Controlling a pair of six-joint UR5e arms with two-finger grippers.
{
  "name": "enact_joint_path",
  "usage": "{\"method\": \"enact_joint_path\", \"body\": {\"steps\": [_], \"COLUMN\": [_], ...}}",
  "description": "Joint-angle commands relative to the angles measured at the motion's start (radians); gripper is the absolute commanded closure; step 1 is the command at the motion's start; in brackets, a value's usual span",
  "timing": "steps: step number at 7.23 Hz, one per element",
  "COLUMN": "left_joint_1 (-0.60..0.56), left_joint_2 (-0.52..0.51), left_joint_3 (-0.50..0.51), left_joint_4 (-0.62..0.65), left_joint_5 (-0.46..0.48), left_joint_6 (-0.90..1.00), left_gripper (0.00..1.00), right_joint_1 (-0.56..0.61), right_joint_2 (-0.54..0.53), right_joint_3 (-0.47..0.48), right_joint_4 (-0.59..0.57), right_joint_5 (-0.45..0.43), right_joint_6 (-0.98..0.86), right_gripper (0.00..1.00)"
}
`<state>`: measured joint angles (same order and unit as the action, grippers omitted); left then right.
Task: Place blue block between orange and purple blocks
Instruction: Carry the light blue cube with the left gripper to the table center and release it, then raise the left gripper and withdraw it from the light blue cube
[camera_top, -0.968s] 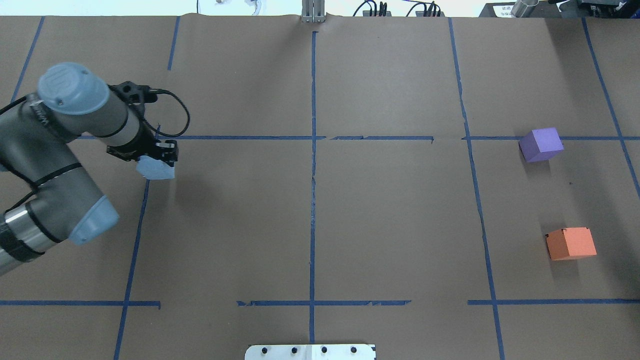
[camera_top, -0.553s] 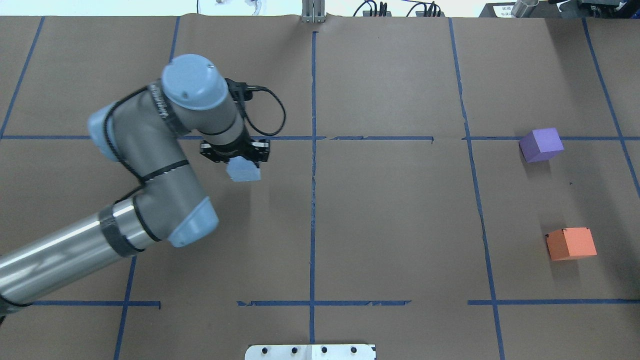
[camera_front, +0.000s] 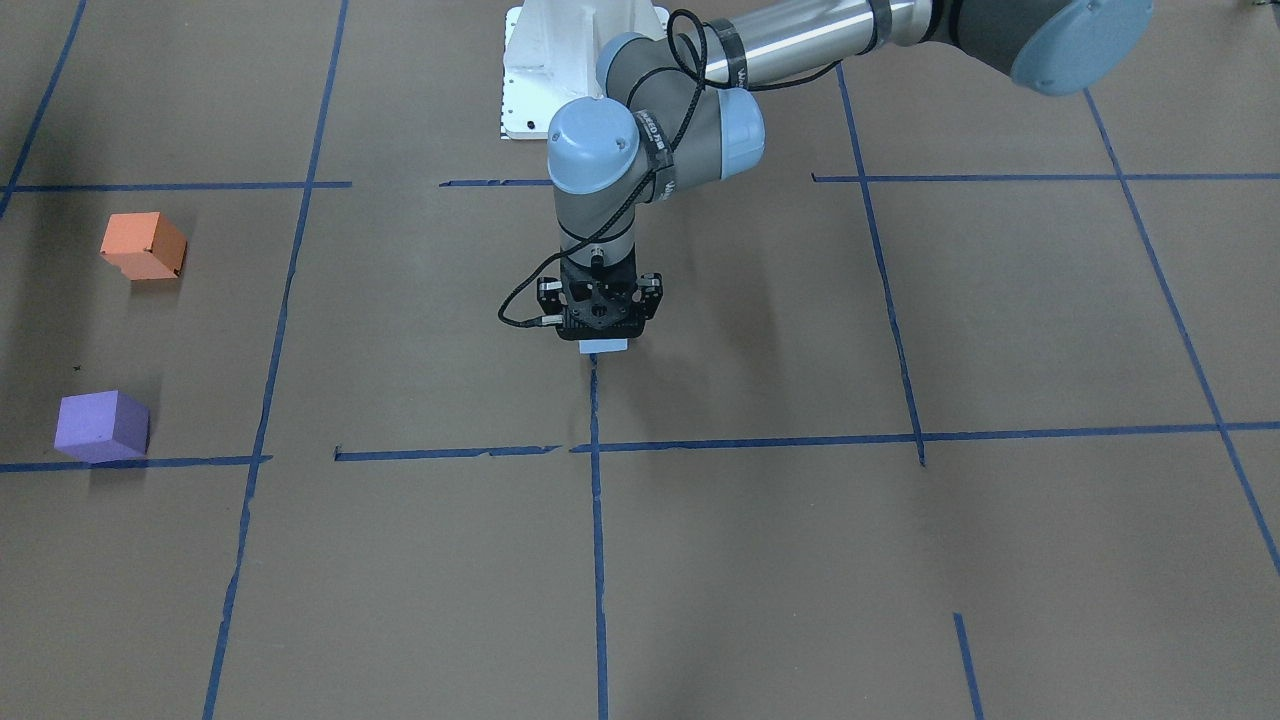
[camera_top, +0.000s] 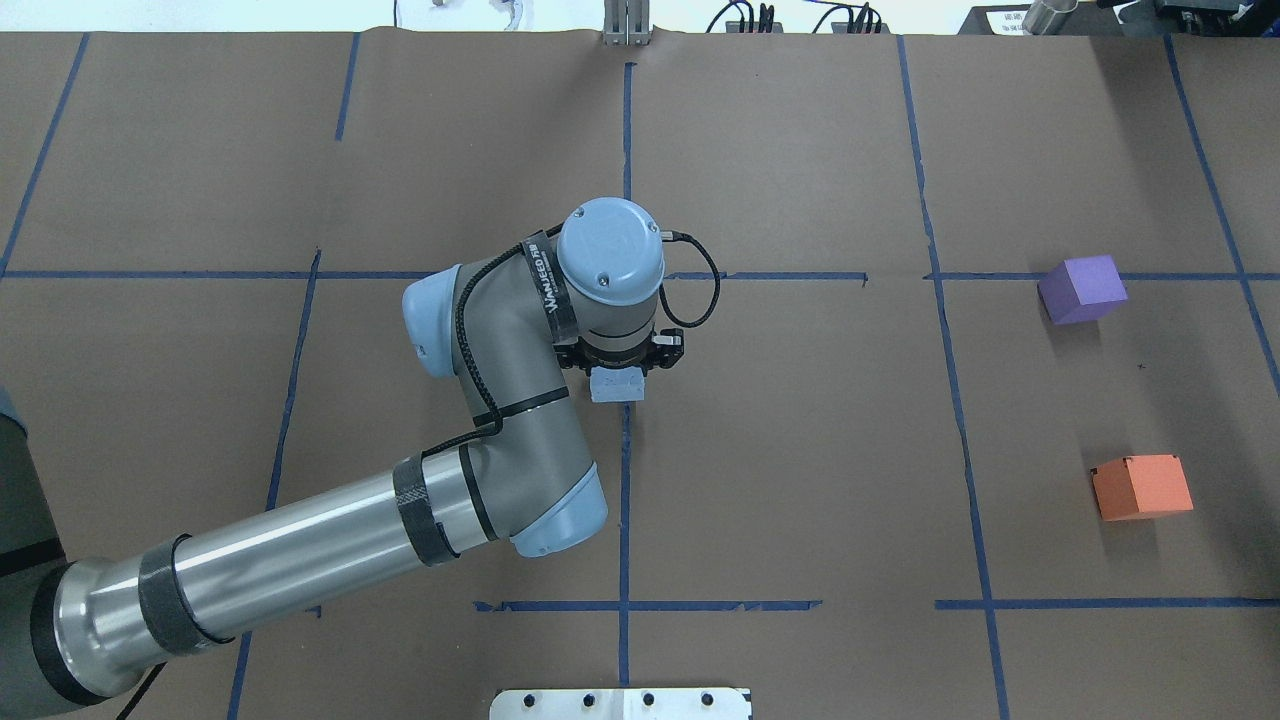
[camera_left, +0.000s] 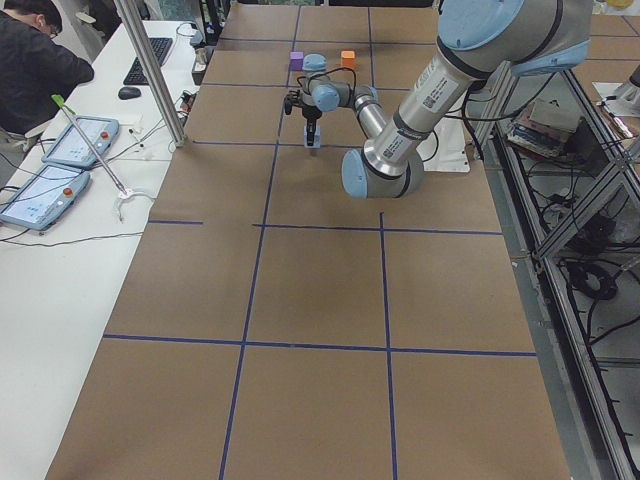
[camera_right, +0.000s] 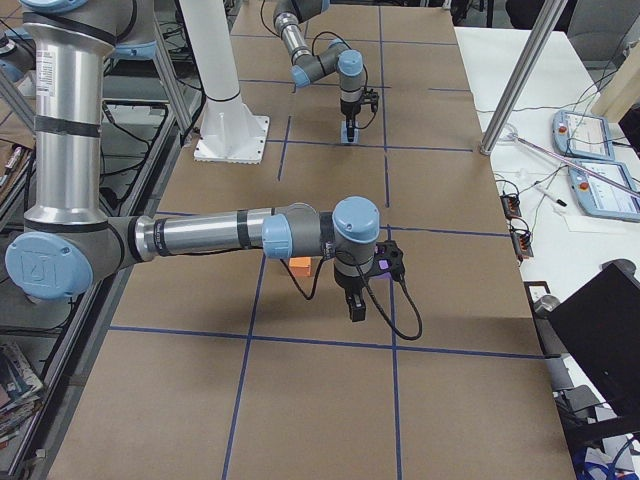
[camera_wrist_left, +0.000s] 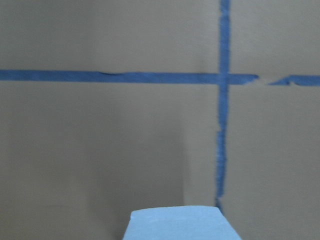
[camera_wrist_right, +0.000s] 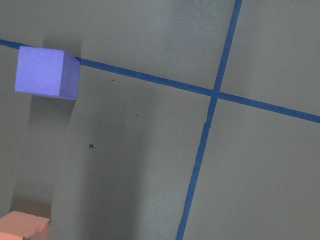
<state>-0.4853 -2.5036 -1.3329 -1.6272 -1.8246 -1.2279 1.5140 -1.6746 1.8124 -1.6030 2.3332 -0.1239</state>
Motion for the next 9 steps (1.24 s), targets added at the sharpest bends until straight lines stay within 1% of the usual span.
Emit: {"method": "enact_joint_path", "body": {"steps": [1, 2, 3, 4, 5, 6, 7, 8, 9], "left_joint_1": [0.016, 0.01, -0.042, -0.1, -0.181, -0.255, -0.309, -0.396, -0.48], "left_joint_2": [0.003, 0.002, 0.006, 0.034, 0.116, 0.228, 0.326, 0.377, 0.493], "left_joint_3": [0.014, 0.006, -0.053, -0.148, -0.289, -0.422, -0.51, -0.552, -0.602], "left_joint_4": [0.004, 0.015, 0.042, 0.131, 0.209, 0.249, 0.271, 0.283, 0.314], "left_joint_5": [0.034, 0.038, 0.027, -0.057, -0.15, -0.185, -0.189, -0.226, -0.276], "left_joint_6": [-0.001, -0.001, 0.008, 0.061, 0.199, 0.294, 0.392, 0.472, 0.579], "left_gripper": [0.0, 0.0, 0.0, 0.0, 0.0, 0.0, 0.0, 0.0, 0.0], "right_joint_1": [-0.002, -0.002, 0.0, -0.002, -0.002, -0.003, -0.006, -0.012, -0.055], "right_joint_2": [-0.001, 0.001, 0.001, 0.006, 0.012, 0.036, 0.062, 0.099, 0.133], "right_joint_3": [-0.001, 0.001, 0.002, 0.002, 0.005, 0.007, 0.01, 0.031, 0.056], "right_joint_4": [0.0, 0.0, 0.0, 0.0, 0.002, 0.002, 0.002, -0.008, -0.011], "right_joint_5": [0.0, 0.0, 0.0, 0.0, 0.002, 0.006, 0.026, 0.046, 0.063], "right_joint_6": [0.0, 0.001, 0.001, 0.001, 0.021, 0.047, 0.07, 0.075, 0.146], "right_gripper": [0.0, 0.0, 0.0, 0.0, 0.0, 0.0, 0.0, 0.0, 0.0]}}
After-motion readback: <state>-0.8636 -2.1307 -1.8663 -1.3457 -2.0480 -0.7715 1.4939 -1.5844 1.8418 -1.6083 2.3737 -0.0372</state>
